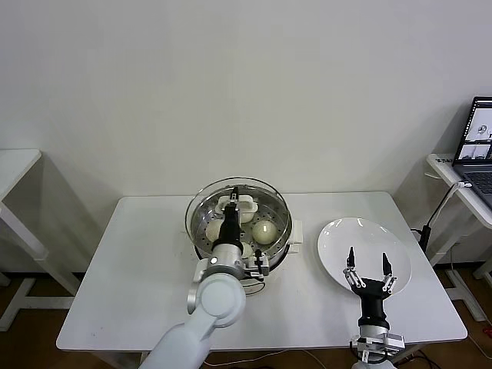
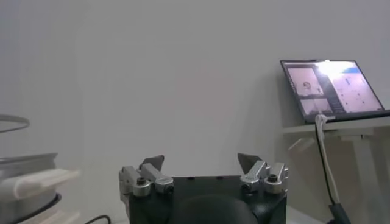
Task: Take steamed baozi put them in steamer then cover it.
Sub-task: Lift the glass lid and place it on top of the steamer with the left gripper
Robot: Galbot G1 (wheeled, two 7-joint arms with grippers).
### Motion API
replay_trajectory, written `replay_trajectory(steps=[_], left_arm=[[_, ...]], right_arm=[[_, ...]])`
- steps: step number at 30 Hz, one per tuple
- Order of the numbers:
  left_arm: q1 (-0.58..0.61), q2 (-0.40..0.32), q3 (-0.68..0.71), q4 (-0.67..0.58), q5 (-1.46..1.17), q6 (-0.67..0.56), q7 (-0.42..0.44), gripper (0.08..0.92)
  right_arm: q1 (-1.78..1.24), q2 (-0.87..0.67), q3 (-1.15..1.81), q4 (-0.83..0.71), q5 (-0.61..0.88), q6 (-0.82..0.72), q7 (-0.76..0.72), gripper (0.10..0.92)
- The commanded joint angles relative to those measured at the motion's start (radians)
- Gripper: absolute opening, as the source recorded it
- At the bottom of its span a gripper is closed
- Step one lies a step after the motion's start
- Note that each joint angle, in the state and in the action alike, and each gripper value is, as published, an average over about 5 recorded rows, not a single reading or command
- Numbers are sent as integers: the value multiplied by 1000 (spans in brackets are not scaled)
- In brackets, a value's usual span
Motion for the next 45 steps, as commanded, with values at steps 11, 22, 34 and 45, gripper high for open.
replay_trajectory(steps=[11, 22, 34, 45], left_arm=[[-39, -53, 20, 106, 7, -17, -33, 193], [-9, -44, 4, 114, -12, -13, -72, 193], [11, -49, -4, 119, -9, -14, -93, 193], [19, -49, -14, 127, 1, -22, -100, 193]], right_arm=[[-12, 0, 11, 1, -9, 11, 0, 823], [-5, 0, 5, -2, -13, 9, 0, 823], [-4, -2, -1, 2, -16, 6, 0, 823], [-6, -4, -1, 5, -16, 9, 0, 823]])
